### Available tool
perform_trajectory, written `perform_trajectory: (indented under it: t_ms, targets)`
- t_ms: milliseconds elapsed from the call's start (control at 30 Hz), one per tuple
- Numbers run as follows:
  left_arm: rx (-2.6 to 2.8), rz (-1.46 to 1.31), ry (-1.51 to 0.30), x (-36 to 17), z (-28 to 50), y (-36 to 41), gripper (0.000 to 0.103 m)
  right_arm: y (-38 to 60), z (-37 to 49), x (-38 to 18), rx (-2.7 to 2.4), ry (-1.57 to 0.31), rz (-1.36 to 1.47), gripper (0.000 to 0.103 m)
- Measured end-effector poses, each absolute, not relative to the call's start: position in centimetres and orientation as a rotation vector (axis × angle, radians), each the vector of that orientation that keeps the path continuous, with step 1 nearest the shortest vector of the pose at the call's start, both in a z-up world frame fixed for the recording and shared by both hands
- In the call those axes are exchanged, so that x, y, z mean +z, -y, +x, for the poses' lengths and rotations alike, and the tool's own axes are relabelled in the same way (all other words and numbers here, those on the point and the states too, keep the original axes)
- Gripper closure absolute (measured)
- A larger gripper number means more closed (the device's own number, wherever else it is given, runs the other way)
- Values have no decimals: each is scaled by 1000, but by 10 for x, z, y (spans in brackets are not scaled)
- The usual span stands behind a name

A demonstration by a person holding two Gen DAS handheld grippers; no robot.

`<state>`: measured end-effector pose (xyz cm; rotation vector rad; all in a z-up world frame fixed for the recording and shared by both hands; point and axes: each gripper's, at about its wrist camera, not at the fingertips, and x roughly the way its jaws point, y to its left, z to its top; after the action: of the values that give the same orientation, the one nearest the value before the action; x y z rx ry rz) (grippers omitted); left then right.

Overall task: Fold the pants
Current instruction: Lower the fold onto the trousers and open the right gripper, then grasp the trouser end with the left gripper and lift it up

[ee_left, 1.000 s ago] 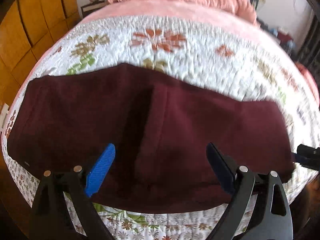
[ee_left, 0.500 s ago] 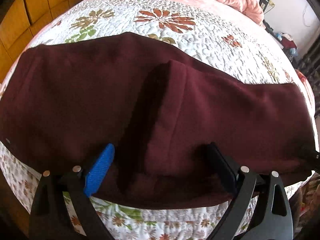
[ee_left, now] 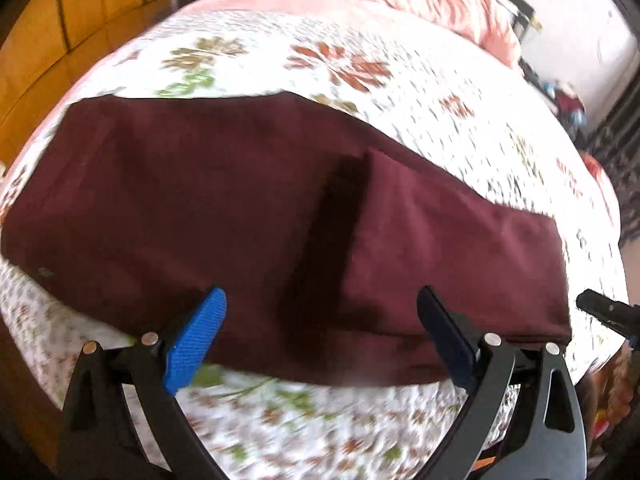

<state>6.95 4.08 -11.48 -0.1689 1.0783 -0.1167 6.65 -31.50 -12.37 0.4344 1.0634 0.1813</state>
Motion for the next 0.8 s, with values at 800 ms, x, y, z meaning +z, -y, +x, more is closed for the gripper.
perform_trajectory:
  t_ms: [800]
  targets:
    - [20, -446, -1045, -103, 44, -175, 7, 219, 80, -129, 363, -1116, 295, 47]
